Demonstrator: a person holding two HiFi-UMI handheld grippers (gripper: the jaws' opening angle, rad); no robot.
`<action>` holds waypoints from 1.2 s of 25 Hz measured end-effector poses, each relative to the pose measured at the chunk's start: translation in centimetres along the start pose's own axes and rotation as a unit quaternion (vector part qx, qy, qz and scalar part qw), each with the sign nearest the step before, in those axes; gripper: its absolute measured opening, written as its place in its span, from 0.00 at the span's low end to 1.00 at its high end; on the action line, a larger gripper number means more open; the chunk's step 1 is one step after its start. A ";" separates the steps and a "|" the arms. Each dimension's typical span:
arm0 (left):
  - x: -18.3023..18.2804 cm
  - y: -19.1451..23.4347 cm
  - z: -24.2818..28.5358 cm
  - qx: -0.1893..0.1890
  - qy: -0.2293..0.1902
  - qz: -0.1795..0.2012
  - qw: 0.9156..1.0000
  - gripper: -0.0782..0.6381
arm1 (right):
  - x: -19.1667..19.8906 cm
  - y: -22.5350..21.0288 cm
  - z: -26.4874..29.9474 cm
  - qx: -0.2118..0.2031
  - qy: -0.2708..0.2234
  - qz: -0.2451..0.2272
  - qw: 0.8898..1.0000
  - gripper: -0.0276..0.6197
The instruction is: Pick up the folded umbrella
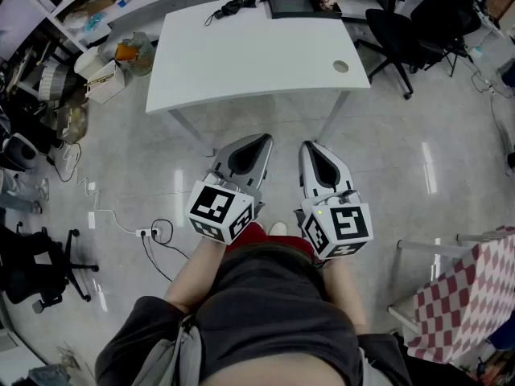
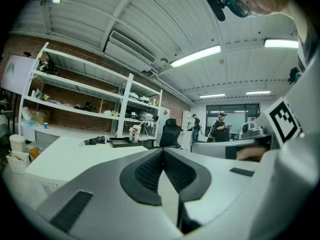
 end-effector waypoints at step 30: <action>-0.9 2.3 -0.5 -0.074 -0.012 0.004 0.997 0.13 | 0.6 -2.5 1.3 0.005 0.041 0.022 0.999 0.07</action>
Point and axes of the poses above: the fingertips, and each gripper's own axes: z forward along the fingers, y to its left, x out of its underside, the point moved 6 cm from there along -z, backward along the fingers, and after that the axes turned 9 degrees about -y, right-handed, at the moved point
